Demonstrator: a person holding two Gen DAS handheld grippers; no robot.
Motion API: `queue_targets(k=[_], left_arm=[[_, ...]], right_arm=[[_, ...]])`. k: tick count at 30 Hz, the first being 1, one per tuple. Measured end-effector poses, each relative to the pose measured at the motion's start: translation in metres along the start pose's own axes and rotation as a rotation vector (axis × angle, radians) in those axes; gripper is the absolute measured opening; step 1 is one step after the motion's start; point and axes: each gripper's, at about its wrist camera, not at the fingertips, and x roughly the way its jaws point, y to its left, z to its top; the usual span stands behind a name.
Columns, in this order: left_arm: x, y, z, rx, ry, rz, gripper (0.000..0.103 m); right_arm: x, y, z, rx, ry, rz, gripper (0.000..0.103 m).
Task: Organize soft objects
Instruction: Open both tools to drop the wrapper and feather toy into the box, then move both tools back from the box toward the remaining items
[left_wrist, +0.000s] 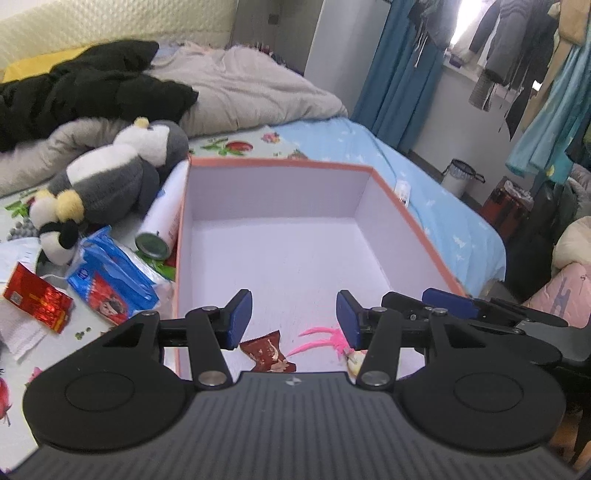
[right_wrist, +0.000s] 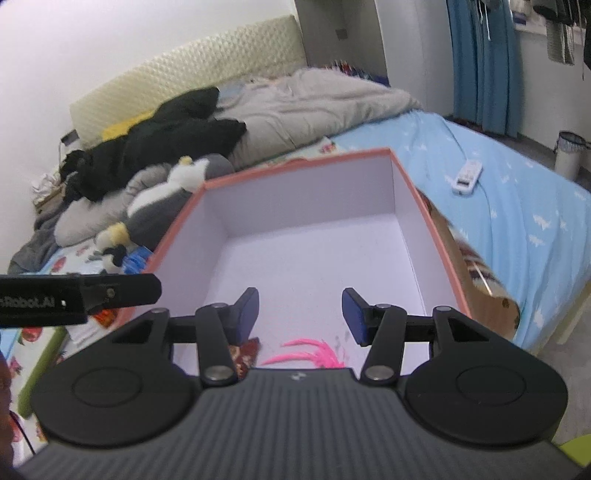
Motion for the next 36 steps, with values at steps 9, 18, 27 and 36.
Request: queue_targets(k=[9, 18, 27, 36], left_arm=[[-0.068, -0.002, -0.001, -0.004, -0.100, 0.012, 0.057], [-0.140, 0.006, -0.022, -0.023, -0.173, 0.040, 0.057], [-0.199, 0.020, -0.050, -0.051, -0.237, 0.077, 0.057], [-0.240, 0.035, -0.086, -0.107, -0.259, 0.133, 0.058]], right_arm=[[-0.054, 0.022, 0.010, -0.038, -0.088, 0.067, 0.053], [-0.097, 0.052, 0.005, -0.094, -0.137, 0.108, 0.053], [-0.126, 0.081, -0.004, -0.130, -0.156, 0.163, 0.053], [-0.141, 0.109, -0.019, -0.174, -0.120, 0.205, 0.053]])
